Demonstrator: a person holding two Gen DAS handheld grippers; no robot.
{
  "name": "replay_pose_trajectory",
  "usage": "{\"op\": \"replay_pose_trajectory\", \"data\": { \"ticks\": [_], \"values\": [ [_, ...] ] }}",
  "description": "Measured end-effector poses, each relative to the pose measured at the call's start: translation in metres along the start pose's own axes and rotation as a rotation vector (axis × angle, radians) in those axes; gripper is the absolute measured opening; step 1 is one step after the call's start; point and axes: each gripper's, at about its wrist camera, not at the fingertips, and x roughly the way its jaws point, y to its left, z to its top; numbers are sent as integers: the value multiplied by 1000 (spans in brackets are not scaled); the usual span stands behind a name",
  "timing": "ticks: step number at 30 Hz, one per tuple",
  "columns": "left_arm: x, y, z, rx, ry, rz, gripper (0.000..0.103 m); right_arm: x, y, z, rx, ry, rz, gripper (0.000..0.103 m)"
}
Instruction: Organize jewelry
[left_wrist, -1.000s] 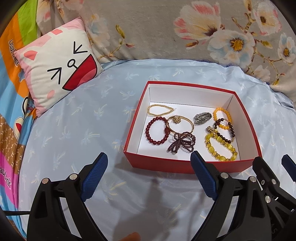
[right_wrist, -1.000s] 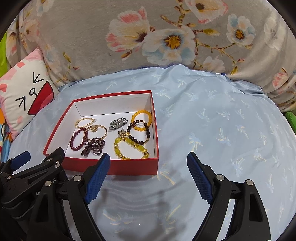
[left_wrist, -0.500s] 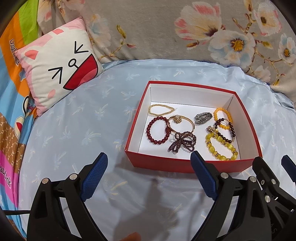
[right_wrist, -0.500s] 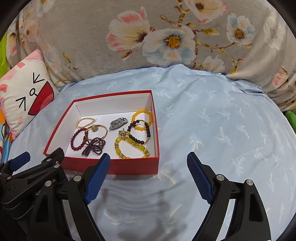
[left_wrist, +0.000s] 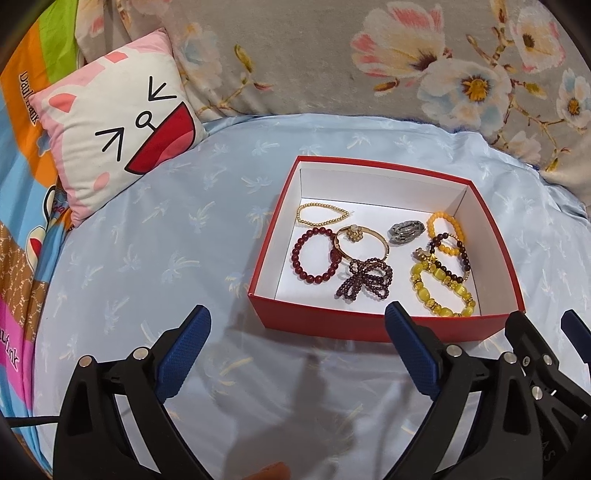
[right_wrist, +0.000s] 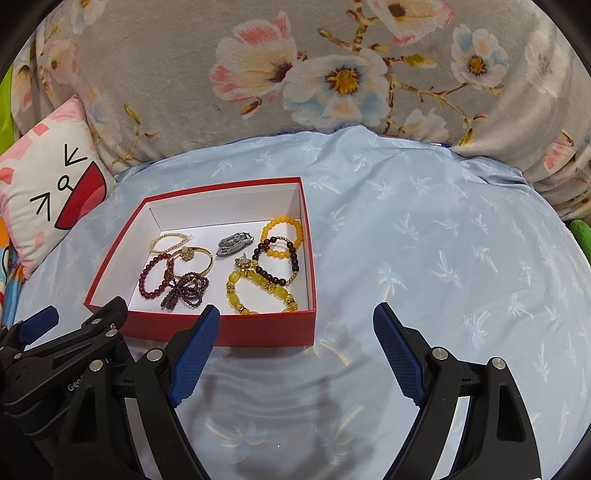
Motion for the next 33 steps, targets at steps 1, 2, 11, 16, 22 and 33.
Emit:
{"op": "replay_pose_trajectory", "data": {
  "ticks": [1, 2, 11, 16, 22, 33],
  "values": [
    [0, -1, -1, 5, -2, 1, 91, 1, -1, 0, 1, 2, -2, 82],
    [0, -2, -1, 9, -5, 3, 91, 1, -1, 0, 2, 2, -2, 82],
    [2, -5, -1, 15, 1, 24, 91, 1, -1, -1, 3, 2, -5, 82],
    [4, -5, -2, 24, 11, 42, 92, 1, 2, -3, 2, 6, -4, 82],
    [5, -4, -3, 17, 18, 46, 92, 1, 2, -3, 4, 6, -4, 82],
    [7, -3, -4, 6, 28, 51, 92, 2, 5, -4, -2, 8, -6, 82]
  ]
}}
